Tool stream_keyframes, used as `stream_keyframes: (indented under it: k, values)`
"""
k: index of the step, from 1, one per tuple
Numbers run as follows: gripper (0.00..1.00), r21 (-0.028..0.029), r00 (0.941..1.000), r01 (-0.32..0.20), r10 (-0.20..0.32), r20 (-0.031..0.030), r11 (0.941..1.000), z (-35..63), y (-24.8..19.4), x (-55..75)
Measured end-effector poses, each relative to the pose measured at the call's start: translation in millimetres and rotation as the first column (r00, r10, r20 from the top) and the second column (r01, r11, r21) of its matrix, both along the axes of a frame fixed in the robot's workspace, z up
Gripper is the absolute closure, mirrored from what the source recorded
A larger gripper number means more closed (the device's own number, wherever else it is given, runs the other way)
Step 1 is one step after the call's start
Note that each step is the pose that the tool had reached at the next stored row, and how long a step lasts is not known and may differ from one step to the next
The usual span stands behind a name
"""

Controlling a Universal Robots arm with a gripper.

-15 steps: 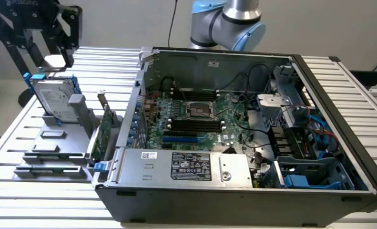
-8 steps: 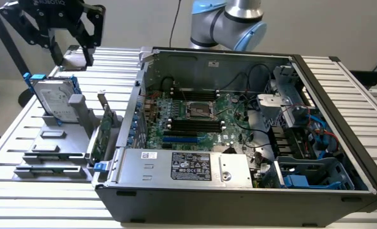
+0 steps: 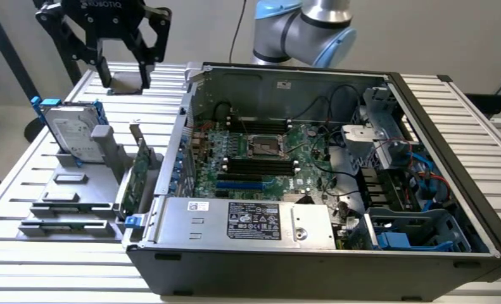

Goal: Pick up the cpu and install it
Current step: 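Pick up the cpu and move it towards the insertion slot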

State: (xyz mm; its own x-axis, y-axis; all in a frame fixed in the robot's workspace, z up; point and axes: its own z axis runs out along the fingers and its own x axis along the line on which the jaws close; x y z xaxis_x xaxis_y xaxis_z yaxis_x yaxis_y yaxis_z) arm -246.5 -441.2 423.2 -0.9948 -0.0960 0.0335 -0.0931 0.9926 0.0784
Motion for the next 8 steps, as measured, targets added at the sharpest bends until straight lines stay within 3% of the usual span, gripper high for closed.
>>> stream_keyframes:
  k: [8]
  values:
    - [0.45,0.0035,1.0000,0.000,0.000,0.0000,1.0000,-0.1,1.5,36.3]
